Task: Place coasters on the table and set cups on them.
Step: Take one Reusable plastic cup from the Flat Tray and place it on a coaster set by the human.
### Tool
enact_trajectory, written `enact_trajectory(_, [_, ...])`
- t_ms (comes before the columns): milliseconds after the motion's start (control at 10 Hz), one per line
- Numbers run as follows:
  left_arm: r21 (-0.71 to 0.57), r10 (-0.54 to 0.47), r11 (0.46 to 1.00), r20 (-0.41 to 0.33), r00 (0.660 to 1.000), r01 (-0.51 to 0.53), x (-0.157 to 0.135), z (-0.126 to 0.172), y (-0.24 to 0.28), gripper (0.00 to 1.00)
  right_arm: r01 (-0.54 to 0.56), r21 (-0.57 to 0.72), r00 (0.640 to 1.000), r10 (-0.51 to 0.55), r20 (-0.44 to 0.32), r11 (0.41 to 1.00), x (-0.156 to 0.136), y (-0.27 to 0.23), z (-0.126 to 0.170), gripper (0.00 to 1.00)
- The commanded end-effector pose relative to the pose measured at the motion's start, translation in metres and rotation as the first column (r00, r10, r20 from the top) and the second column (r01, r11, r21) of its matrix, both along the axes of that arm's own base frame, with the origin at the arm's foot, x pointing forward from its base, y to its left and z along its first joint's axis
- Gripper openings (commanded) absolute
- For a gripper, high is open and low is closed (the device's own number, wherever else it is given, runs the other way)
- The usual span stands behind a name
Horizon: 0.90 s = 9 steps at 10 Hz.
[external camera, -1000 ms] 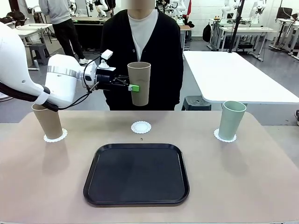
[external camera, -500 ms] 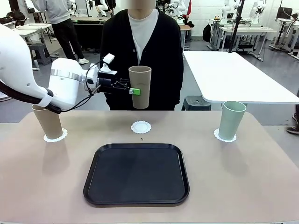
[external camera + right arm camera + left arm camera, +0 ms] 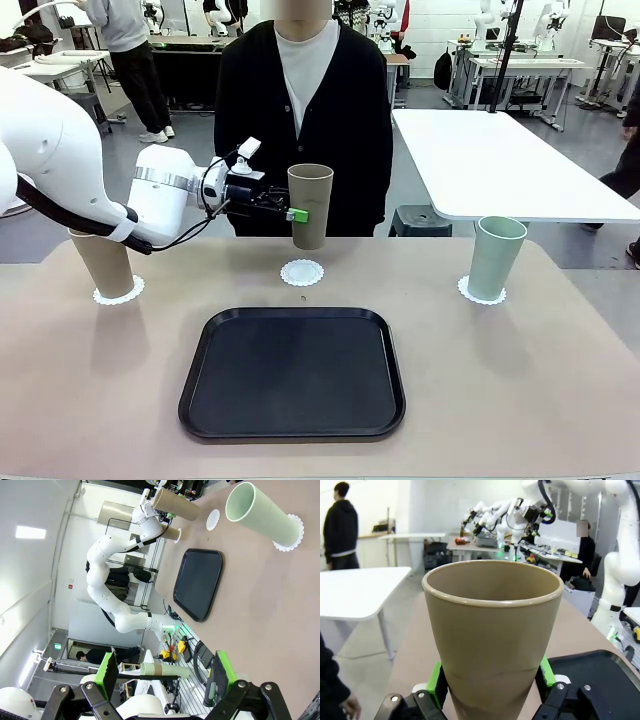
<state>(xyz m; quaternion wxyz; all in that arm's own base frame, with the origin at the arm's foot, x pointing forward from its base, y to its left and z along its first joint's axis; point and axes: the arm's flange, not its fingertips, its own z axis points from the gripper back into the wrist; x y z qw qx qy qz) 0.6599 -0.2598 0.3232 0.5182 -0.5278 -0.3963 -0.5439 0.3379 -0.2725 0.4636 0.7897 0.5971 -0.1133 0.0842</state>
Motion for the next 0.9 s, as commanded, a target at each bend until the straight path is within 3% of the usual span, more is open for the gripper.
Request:
enact_trajectory(0, [-0.024, -0.042, 0.999, 0.004, 0.999, 0.042, 0.013, -0.004, 0.01, 0.87, 0.003, 0.004, 1.0, -0.003, -0.003, 1.0, 0.0, -0.001, 0.0, 1.0])
enact_trajectory(800, [0.0, -0.16, 0.987, 0.016, 0.987, 0.16, 0.033, -0.032, 0.01, 0.87, 0.003, 0.004, 1.0, -0.003, -0.003, 1.0, 0.0, -0.001, 0.0, 1.0])
